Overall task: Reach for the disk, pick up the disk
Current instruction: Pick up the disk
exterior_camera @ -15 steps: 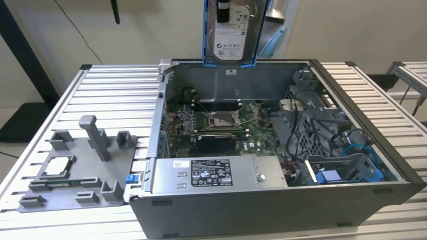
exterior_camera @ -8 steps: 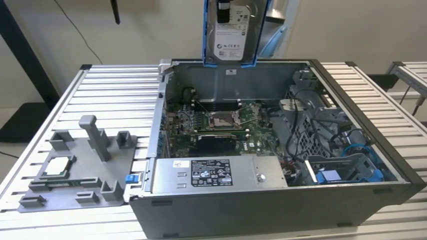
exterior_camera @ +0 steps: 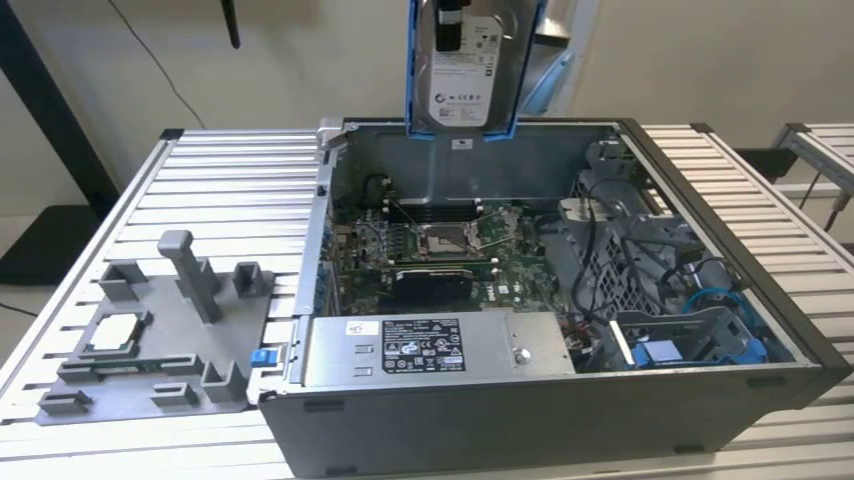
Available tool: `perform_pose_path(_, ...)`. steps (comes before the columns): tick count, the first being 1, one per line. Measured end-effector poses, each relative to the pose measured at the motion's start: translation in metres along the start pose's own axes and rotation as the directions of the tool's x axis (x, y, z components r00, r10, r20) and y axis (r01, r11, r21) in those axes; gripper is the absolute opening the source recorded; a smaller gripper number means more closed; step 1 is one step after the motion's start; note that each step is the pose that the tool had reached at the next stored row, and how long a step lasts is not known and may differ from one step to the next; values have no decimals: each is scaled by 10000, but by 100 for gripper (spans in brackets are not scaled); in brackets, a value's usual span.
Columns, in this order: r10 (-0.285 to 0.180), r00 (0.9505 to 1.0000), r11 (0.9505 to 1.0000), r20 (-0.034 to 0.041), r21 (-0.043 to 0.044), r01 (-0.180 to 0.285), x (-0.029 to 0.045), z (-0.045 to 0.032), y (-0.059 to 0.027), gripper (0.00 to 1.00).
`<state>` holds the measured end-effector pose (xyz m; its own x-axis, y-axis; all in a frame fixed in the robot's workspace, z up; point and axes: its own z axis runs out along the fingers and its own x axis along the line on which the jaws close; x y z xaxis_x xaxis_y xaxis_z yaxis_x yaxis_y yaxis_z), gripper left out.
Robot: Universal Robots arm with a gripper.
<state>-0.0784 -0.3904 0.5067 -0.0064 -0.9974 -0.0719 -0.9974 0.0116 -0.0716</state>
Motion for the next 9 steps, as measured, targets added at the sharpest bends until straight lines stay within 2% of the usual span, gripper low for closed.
perform_pose_path(5,-1,10000,10000,-14,0,1,72,4,-3,0)
perform_pose_path(9,-4,10000,10000,-54,0,4,135,3,-12,0)
